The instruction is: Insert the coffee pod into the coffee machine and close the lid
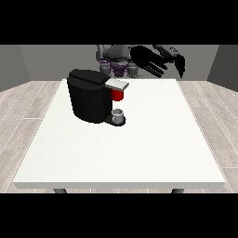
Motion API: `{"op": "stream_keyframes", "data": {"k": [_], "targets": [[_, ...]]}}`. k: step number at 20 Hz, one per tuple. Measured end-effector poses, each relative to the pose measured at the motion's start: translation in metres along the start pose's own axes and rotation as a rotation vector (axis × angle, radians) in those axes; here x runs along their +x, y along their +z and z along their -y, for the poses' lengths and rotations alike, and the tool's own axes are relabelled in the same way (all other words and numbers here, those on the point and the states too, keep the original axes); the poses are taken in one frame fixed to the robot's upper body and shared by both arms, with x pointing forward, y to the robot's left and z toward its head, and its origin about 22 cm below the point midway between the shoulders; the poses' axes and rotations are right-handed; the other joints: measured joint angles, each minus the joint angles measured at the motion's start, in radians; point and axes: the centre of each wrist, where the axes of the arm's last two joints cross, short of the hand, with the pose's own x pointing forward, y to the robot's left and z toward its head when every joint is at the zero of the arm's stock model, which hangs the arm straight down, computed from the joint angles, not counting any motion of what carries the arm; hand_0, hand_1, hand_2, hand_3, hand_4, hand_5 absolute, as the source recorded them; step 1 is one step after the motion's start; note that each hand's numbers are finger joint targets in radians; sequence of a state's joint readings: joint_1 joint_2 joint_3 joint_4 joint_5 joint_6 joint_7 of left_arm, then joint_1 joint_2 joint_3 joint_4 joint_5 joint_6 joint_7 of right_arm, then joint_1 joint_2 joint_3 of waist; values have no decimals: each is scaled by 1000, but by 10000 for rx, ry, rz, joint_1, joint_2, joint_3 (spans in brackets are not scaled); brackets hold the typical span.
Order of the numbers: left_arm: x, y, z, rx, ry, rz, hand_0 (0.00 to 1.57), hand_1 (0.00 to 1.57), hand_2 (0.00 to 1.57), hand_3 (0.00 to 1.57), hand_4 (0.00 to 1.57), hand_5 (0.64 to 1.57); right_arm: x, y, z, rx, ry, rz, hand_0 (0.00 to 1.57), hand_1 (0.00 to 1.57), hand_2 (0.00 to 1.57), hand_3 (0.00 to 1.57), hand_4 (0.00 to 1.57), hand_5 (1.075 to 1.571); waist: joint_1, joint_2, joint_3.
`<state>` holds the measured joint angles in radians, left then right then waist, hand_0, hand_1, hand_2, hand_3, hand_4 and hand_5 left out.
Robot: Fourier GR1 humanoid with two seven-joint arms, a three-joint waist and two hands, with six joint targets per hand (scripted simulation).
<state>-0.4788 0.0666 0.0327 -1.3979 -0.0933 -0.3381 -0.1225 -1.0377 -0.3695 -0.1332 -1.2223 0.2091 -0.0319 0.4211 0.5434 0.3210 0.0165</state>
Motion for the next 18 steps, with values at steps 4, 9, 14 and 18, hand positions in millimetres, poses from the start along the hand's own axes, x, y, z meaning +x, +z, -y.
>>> {"op": "stream_keyframes", "data": {"k": [4, 9, 14, 18], "targets": [[9, -7, -3, -51, -156, 196, 0, 0, 0, 0, 318, 1571, 21, -5, -20, 448, -493, 1016, 0, 0, 0, 0, 133, 1571, 168, 277, -109], [16, -11, -1, -5, -219, 425, 0, 0, 0, 0, 329, 1571, 29, -12, -40, 817, -842, 1776, 0, 0, 0, 0, 0, 1571, 17, 473, -153], [8, 0, 0, 74, -147, 96, 0, 0, 0, 0, 266, 1571, 16, -9, -72, 1456, -1158, 2172, 0, 0, 0, 0, 0, 1571, -341, 114, -161], [0, 12, -2, 490, 57, -399, 0, 0, 0, 0, 266, 1571, 2, 3, -103, 2150, -1533, 2627, 0, 0, 0, 0, 192, 1571, -852, -419, -164]]}}
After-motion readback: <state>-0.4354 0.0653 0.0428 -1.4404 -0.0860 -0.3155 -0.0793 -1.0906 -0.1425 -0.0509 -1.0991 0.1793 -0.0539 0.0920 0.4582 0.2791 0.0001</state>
